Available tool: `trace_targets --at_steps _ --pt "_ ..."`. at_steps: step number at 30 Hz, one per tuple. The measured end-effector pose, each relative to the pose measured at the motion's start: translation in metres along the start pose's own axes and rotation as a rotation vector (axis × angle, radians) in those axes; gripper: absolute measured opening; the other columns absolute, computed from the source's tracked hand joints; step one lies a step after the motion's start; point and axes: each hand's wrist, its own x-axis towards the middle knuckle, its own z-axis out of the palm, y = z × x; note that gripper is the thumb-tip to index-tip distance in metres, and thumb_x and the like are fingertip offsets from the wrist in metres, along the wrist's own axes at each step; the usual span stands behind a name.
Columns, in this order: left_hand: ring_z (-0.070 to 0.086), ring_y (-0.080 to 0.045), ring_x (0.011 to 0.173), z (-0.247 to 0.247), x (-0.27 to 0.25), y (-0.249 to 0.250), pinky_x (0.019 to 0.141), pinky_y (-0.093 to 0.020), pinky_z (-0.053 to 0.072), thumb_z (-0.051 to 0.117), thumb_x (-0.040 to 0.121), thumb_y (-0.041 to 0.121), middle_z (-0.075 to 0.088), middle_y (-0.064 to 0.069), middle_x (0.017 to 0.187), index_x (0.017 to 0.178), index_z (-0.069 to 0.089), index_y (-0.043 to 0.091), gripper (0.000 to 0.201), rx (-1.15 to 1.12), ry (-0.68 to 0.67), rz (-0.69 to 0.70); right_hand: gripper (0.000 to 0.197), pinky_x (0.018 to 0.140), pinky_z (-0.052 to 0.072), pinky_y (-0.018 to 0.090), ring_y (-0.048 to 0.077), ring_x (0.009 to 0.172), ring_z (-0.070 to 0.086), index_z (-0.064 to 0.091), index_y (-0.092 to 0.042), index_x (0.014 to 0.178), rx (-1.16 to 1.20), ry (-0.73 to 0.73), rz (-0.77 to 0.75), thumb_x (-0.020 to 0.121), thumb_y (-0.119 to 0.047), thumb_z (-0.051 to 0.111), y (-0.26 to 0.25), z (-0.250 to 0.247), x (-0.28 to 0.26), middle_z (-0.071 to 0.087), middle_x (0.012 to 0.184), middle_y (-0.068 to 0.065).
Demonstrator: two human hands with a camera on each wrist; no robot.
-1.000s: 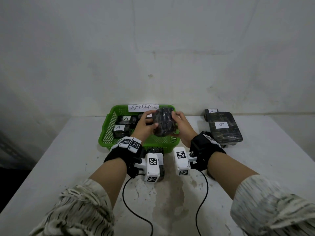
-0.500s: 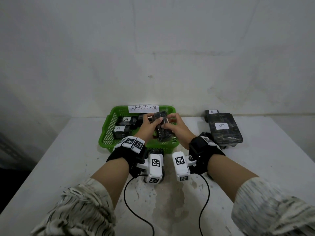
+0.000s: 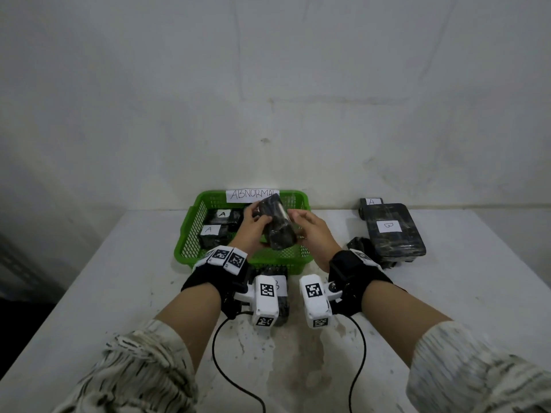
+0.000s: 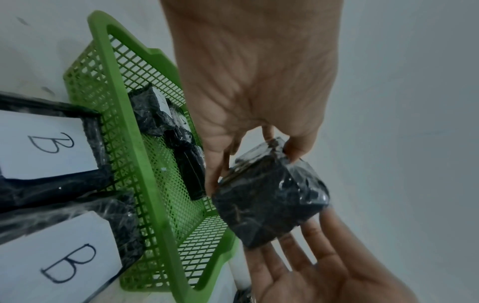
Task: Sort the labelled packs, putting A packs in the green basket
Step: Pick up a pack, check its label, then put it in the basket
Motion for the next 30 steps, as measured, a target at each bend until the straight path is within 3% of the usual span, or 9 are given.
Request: trace_targets --at_steps 2,4,7,11,14,19,22,25,30 --pt "0.050 -0.037 0.120 -0.003 0.000 0.000 0.083 -0.056 0.050 0.047 0.091 -0.006 0.044 -0.019 0.136 0.119 0.043 0.014 0.035 0.013 -0.023 -0.015 0.040 0.062 0.050 0.016 0.017 0.093 0.060 0.044 -0.013 0.130 0.011 0.109 -0.051 0.093 -0.001 0.055 -0.001 -0.004 0.003 0.056 0.117 0.009" --pt "0.053 -0.039 0.114 -0.007 0.001 -0.002 0.080 -0.051 0.051 0.046 0.089 -0.011 0.049 -0.023 0.131 0.131 0.038 0.012 0.048 0.029 -0.029 -0.066 0.079 0.064 0.050 0.014 0.012 0.088 0.059 0.022 -0.020 0.144 -0.048 0.155 -0.091 0.084 0.009 0.062 -0.001 -0.011 0.005 0.052 0.114 0.006" --pt "0.058 -0.032 0.101 -0.009 0.002 -0.003 0.081 -0.052 0.051 0.039 0.095 -0.002 0.055 -0.018 0.122 0.138 0.036 0.013 0.046 0.023 -0.078 -0.109 0.102 0.080 0.055 0.031 0.022 0.086 0.060 0.007 -0.026 0.151 -0.130 0.123 -0.130 0.078 0.013 0.067 -0.002 -0.017 0.007 0.050 0.106 0.004" --pt "0.056 -0.027 0.097 -0.002 -0.005 0.001 0.077 -0.048 0.051 0.037 0.100 0.031 0.054 -0.012 0.113 0.126 0.045 0.016 0.031 -0.022 -0.138 -0.158 0.085 0.075 0.054 0.025 0.014 0.083 0.063 0.024 -0.020 0.147 -0.110 0.022 -0.101 0.080 0.010 0.067 -0.004 -0.016 0.007 0.063 0.092 0.003" --pt "0.052 -0.031 0.114 -0.001 0.001 -0.001 0.090 -0.058 0.047 0.060 0.085 0.048 0.052 -0.012 0.128 0.133 0.038 0.016 0.062 0.001 -0.068 -0.110 0.053 0.076 0.050 0.023 0.012 0.087 0.066 0.042 -0.015 0.137 -0.139 -0.069 -0.052 0.089 -0.002 0.061 -0.008 -0.011 0.003 0.071 0.094 0.003" --pt "0.051 -0.028 0.116 -0.009 0.005 -0.002 0.097 -0.058 0.042 0.059 0.088 0.036 0.057 -0.007 0.117 0.113 0.056 0.019 0.030 0.090 0.016 -0.066 0.024 0.051 0.046 0.016 0.011 0.060 0.063 0.055 -0.010 0.114 -0.108 0.036 -0.059 0.091 -0.005 0.059 -0.012 -0.013 0.001 0.064 0.080 0.006" --pt "0.052 -0.024 0.112 -0.008 0.000 0.000 0.096 -0.055 0.043 0.056 0.090 0.032 0.061 -0.004 0.110 0.112 0.062 0.019 0.026 0.087 -0.038 -0.042 0.034 0.069 0.047 0.019 0.012 0.085 0.058 0.054 -0.016 0.121 -0.161 0.041 0.004 0.089 -0.022 0.065 -0.008 -0.013 0.004 0.060 0.102 0.005" --pt "0.053 -0.023 0.110 -0.003 -0.003 0.002 0.096 -0.053 0.043 0.057 0.091 0.027 0.062 -0.003 0.109 0.119 0.059 0.020 0.029 0.048 -0.071 0.008 0.047 0.097 0.047 0.044 0.022 0.112 0.059 0.049 -0.023 0.131 -0.144 -0.115 0.168 0.088 -0.039 0.064 -0.004 -0.005 0.000 0.062 0.123 0.004" --pt "0.053 -0.020 0.111 0.006 -0.001 0.005 0.097 -0.051 0.044 0.058 0.091 0.021 0.058 -0.003 0.119 0.125 0.055 0.019 0.035 0.085 -0.067 0.040 0.028 0.091 0.052 0.042 0.024 0.106 0.062 0.049 -0.022 0.126 -0.068 -0.094 0.114 0.099 -0.025 0.050 -0.006 0.007 -0.005 0.063 0.119 0.007"
